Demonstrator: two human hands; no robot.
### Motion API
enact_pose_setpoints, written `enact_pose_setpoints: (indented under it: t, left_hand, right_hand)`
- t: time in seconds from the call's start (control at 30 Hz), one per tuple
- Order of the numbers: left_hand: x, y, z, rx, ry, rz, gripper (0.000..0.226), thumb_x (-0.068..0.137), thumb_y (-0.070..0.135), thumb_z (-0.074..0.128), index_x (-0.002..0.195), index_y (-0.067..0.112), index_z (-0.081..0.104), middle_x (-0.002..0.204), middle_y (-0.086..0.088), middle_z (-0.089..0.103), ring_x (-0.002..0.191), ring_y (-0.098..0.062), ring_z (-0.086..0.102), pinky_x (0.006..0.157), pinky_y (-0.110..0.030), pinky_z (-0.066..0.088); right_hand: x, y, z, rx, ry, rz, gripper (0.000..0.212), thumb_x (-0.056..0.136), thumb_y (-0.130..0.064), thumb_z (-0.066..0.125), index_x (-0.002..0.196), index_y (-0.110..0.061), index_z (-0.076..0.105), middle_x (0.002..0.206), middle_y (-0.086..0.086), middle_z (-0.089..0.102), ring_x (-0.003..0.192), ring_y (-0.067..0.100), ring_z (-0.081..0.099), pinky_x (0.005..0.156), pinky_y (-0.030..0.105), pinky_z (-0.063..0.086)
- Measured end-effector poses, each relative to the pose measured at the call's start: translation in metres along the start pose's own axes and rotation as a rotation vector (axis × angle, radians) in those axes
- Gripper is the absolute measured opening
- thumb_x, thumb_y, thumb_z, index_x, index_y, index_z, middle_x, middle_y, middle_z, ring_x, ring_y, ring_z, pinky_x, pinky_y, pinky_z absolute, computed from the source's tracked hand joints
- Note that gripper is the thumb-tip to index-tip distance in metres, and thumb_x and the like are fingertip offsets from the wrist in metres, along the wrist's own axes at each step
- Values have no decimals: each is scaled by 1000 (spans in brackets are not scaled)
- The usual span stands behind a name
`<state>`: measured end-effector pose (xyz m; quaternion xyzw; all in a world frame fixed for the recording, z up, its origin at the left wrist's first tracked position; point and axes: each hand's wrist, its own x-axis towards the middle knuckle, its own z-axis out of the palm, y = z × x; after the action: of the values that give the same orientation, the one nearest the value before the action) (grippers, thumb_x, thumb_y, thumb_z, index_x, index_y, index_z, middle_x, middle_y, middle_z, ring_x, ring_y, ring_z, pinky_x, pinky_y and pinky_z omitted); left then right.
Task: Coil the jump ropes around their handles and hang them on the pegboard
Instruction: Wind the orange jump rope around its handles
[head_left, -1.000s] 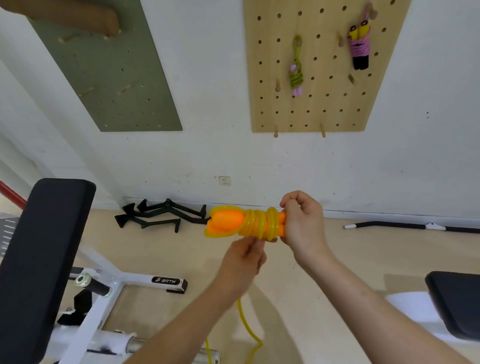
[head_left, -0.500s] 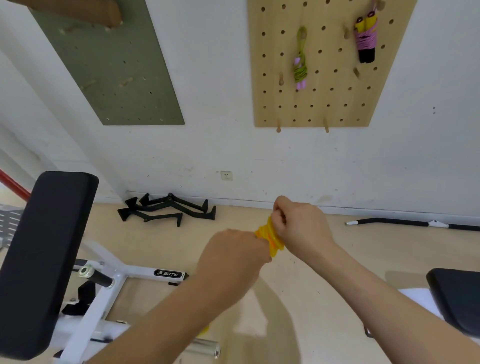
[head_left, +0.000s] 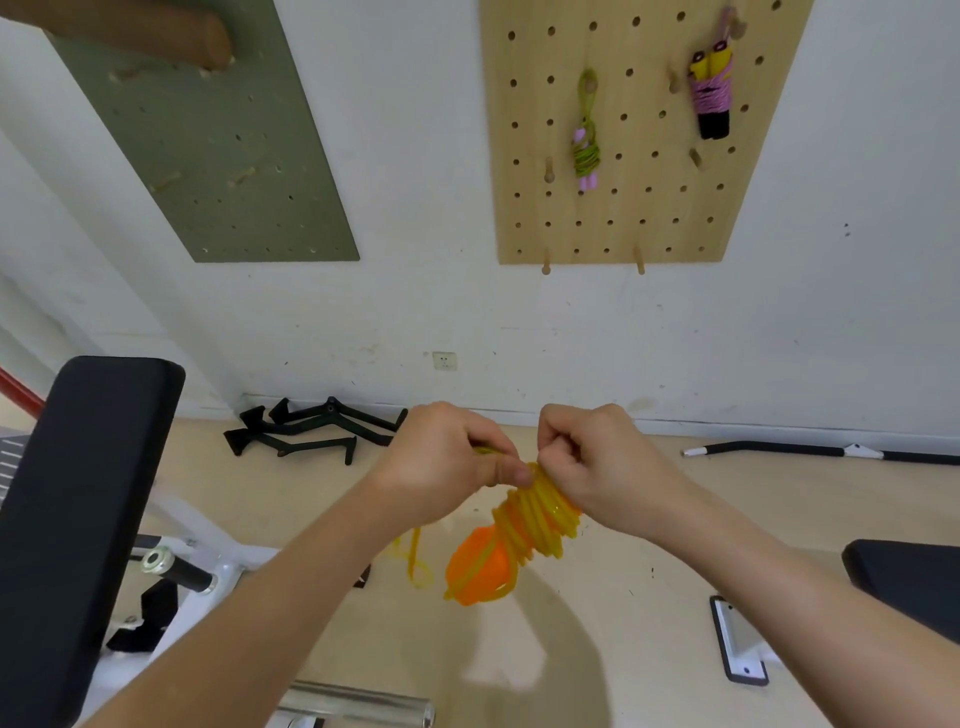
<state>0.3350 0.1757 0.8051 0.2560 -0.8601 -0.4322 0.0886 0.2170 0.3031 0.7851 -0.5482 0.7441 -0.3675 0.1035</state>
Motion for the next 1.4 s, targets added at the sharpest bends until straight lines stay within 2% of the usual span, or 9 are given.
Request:
enact_pose_setpoints:
  t: [0.27,0.43,0.57,0.67,0.8,0.93,1.1,1.3,1.4]
  left_hand:
    - [-14,-28,10,-418,-115,-46,29,78,38,60,63,15,70,52,6,54,50,-11,44,50,-24,35]
    - [-28,-31,26,-481,6,-66,51,88,-13,46,75,31,69,59,22,64,58,-3,60,54,-8,43]
    - [-37,-34,46,-413,37,48,10,84,23,64,93,21,61,71,12,54,62,-9,41,59,-15,37]
    - [-35,-20,59,-582,152,-83,36,69,61,61,70,25,57,67,5,44,54,-5,35,52,-19,30]
    - [-29,-20,61,-656,229,-163,43,78,60,60,67,19,51,60,4,42,50,-6,34,50,-22,26]
    - [-31,-30,35,-590,43,-34,20,94,19,56,74,23,53,46,17,50,44,5,45,46,-6,33]
    - [-24,-40,22,-649,-178,21,12,75,44,72,76,34,65,63,6,42,54,-6,32,48,-18,26]
    - [-20,-32,28,-738,-26,-174,13,87,17,66,75,15,62,60,5,47,50,-10,35,45,-16,30]
    - [-23,-28,37,-176,178,-97,14,93,27,57,92,18,67,59,9,48,56,-12,42,54,-21,34]
  right_hand:
    - [6,2,-9,534,160,193,15,67,-11,44,54,-11,51,44,-10,41,41,4,34,39,15,27]
    - [13,7,4,786,379,401,30,81,4,44,55,-10,48,43,-4,34,39,10,30,44,16,27]
    - [24,18,16,813,645,512,32,83,3,42,55,-11,46,46,-1,35,42,14,31,43,20,29]
    - [16,24,35,441,746,351,21,83,-6,42,64,-8,47,52,0,41,48,7,34,46,25,31]
    - [-3,24,50,111,583,248,20,82,-30,29,80,-20,46,57,-5,46,54,18,48,51,33,36]
    - [-17,21,19,94,260,283,23,93,-31,50,115,-27,53,99,-3,56,95,14,58,82,35,48]
    - [-8,-12,-9,209,-293,133,50,79,-38,73,124,-35,50,106,-15,61,93,-3,58,75,16,47]
    - [-1,0,8,227,-70,177,55,73,-32,80,122,-30,54,104,-12,65,93,7,61,83,29,50]
    - [0,2,16,64,96,218,55,75,-31,77,124,-28,50,98,-9,62,89,13,58,73,26,45]
